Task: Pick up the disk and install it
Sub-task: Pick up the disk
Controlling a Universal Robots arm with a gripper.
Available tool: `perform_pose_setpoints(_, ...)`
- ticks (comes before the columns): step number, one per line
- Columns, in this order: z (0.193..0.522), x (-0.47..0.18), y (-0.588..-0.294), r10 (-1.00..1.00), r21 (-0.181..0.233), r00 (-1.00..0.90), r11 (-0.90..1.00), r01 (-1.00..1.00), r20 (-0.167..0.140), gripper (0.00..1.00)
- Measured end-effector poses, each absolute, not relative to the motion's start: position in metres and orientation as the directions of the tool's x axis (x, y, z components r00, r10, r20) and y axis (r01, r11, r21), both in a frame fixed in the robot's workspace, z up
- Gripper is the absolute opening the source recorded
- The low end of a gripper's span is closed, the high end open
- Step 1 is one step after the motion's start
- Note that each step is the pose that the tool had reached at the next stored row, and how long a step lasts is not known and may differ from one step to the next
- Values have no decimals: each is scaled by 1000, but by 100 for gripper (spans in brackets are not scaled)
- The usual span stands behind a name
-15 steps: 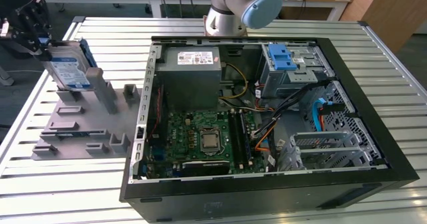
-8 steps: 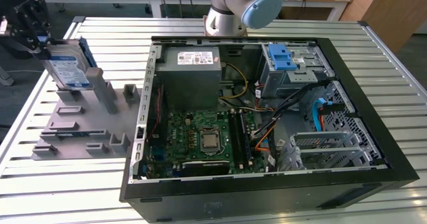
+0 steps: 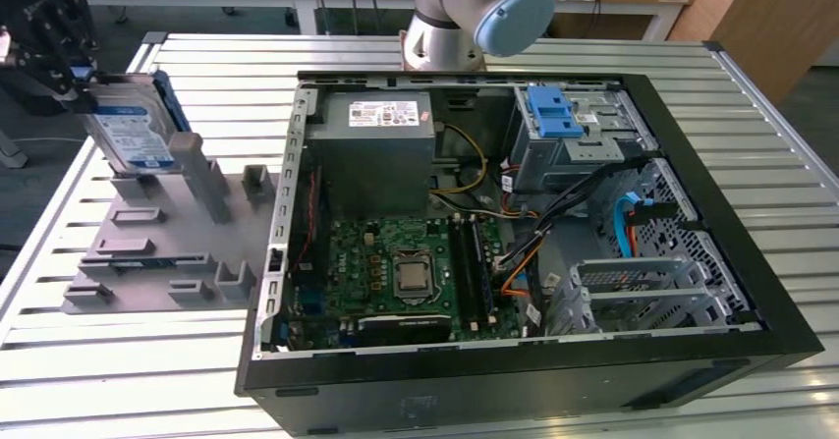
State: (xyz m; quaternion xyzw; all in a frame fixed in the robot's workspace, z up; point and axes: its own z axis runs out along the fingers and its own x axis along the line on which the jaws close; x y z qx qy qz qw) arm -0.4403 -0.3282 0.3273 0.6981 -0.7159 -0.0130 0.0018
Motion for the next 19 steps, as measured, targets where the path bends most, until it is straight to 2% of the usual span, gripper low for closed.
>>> perform_pose_setpoints(19, 336, -440, -328, -1000, 21, -25, 25, -999, -16, 36)
